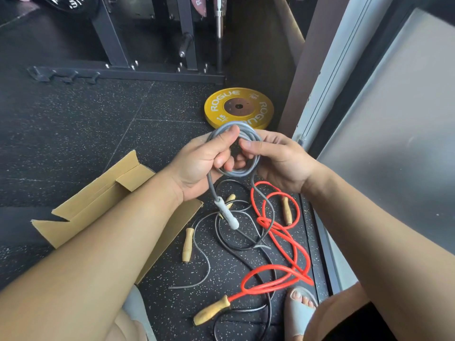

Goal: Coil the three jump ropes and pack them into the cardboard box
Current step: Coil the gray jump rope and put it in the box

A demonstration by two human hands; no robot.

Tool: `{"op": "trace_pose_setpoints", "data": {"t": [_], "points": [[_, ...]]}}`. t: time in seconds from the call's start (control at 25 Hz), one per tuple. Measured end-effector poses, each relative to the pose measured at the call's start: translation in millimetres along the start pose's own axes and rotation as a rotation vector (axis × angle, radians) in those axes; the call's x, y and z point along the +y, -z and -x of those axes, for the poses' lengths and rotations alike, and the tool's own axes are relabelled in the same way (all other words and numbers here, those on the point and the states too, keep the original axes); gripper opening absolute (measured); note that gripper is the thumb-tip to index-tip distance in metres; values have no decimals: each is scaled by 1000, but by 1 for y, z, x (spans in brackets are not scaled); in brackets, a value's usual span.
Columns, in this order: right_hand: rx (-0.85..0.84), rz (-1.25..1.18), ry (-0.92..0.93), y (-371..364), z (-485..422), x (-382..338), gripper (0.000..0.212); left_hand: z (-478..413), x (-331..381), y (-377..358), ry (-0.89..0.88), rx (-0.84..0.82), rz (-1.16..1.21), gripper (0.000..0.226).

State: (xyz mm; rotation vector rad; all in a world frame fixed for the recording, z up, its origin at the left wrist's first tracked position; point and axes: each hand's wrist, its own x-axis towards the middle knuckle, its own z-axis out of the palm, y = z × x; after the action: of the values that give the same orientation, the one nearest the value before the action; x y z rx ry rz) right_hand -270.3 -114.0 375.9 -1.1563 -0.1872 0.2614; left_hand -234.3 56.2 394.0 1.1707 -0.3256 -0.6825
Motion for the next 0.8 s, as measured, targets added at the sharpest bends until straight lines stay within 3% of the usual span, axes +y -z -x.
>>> {"op": "trace_pose_setpoints", "data": {"t": [0.12,0.24,0.36,0.48,0.64,0.8], "points": [[81,-76,-19,-1,1,3,35,1,-5,-7,-14,51,-14,31],[203,-11,-46,-9,1,4,56,2,-9,-12,30,5,25,40],[318,32,-86,-16,2,-2,57,1,-9,-13,98,-87,58,58],[278,5,-205,-17,5,-7,57,4,-6,-13,168,-171,144,68],[153,-124,-285,-17,10,-13,58,11,-2,-6,205,-285,279,57],[255,-175,-261,-22,9,-11,57,11,-10,0,193,-353,335,48]]}}
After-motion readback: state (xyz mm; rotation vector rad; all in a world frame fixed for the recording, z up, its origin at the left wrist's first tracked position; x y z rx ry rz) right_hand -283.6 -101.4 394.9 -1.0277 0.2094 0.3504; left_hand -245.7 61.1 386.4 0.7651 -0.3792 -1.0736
